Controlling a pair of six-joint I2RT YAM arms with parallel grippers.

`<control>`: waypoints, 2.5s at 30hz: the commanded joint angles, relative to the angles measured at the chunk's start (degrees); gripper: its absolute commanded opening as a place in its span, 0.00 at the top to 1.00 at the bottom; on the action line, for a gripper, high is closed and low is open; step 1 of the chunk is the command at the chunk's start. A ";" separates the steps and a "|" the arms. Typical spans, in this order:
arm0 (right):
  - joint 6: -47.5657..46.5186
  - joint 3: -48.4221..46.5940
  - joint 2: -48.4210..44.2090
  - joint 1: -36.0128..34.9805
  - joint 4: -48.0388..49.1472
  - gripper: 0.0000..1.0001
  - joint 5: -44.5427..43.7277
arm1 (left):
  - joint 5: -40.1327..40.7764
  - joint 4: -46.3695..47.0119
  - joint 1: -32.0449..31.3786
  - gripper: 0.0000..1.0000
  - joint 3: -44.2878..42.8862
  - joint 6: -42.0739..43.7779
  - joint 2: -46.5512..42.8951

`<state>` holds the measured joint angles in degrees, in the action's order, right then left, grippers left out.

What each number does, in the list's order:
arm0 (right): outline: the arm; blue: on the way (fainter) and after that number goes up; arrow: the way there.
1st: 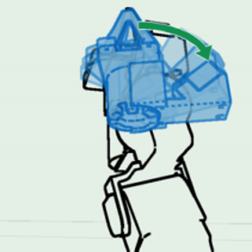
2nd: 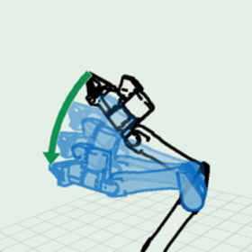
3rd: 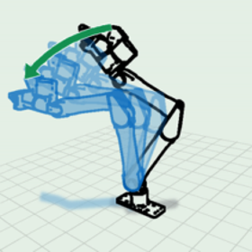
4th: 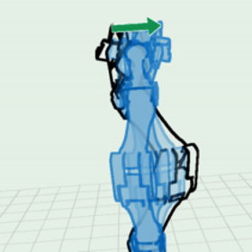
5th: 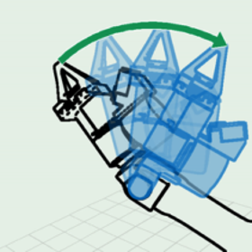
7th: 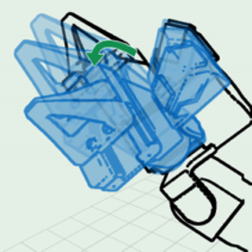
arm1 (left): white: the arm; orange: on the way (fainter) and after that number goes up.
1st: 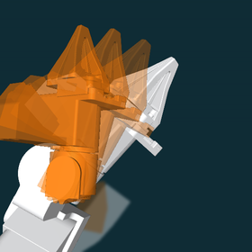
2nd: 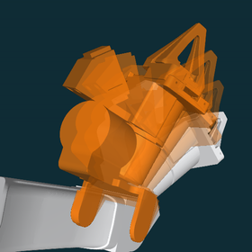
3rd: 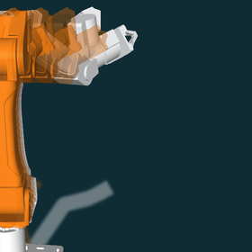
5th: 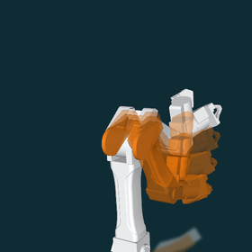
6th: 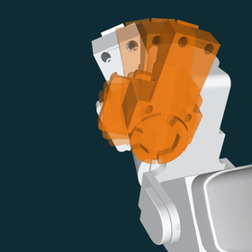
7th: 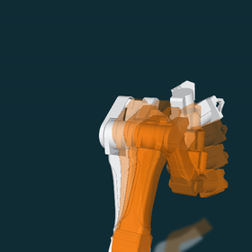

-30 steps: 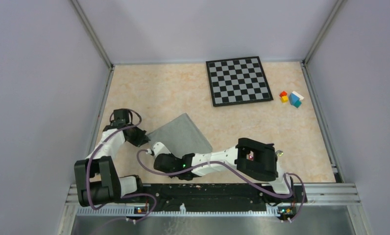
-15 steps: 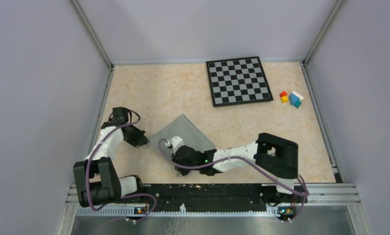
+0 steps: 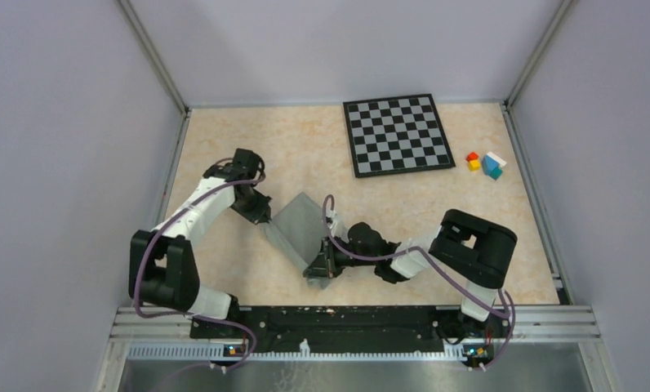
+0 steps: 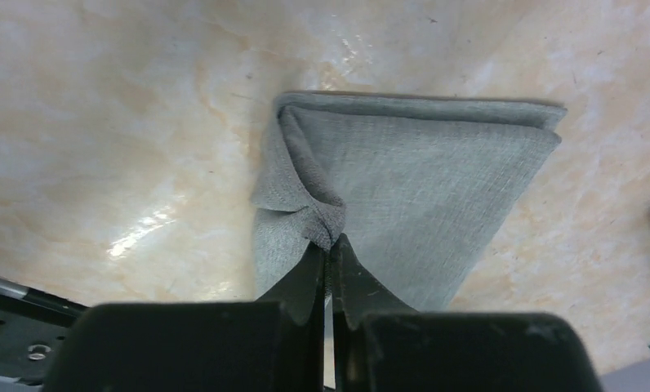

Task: Fold the napkin into a case and place the utensils inside
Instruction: Fold the lower triangle-folded napkin at the center of the board.

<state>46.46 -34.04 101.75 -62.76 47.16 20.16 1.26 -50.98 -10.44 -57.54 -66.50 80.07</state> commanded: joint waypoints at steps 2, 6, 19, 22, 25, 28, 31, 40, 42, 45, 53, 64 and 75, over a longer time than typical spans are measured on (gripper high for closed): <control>6.10 3.48 1.80 3.45 11.30 1.00 9.96 | 9.25 -3.89 -6.05 1.00 -9.35 -9.74 8.91; 7.86 5.86 3.45 6.58 13.88 1.00 11.95 | 10.51 -5.50 -8.93 1.00 -13.73 -12.11 15.54; 2.73 3.11 5.86 12.27 4.92 1.00 18.00 | 11.45 -4.13 -9.07 1.00 -13.49 -13.14 20.39; 2.00 2.17 6.27 12.84 3.64 1.00 18.53 | 11.46 -5.00 -8.96 1.00 -14.14 -13.38 22.13; 0.24 0.51 6.50 13.19 0.70 1.00 18.86 | 12.03 -5.85 -8.95 1.00 -14.37 -14.05 22.91; -1.29 -0.53 6.45 13.26 -1.60 1.00 18.56 | 12.50 -5.88 -8.89 1.00 -13.92 -14.89 22.98; -2.59 -1.23 5.72 13.36 -3.75 0.96 17.93 | 12.62 -5.76 -8.53 1.00 -14.03 -14.89 23.44; -11.24 -2.18 -1.62 13.63 -14.67 0.68 12.37 | 12.45 -5.82 -8.35 1.00 -14.33 -14.68 24.96; -13.58 -1.08 -5.25 13.63 -16.35 0.56 9.65 | 12.37 -5.80 -8.23 1.00 -14.44 -14.55 25.35; -18.06 -0.20 -11.51 13.44 -20.10 0.43 5.67 | 12.27 -5.60 -8.28 1.00 -14.35 -14.37 25.78; -29.93 -2.91 -15.38 7.26 -28.71 0.35 -8.68 | 11.44 -5.18 -8.28 1.00 -14.30 -14.16 25.94; -31.24 -6.74 -12.56 2.61 -33.27 0.54 -22.13 | 10.92 -3.98 -8.24 1.00 -14.20 -12.08 25.78; -29.24 -5.55 -10.95 2.56 -30.28 0.55 -18.65 | 8.84 -1.96 -8.30 0.74 -14.57 -8.40 23.74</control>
<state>16.73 -38.74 89.08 -59.86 14.31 0.95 10.04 -55.11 -19.11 -70.52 -76.09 105.56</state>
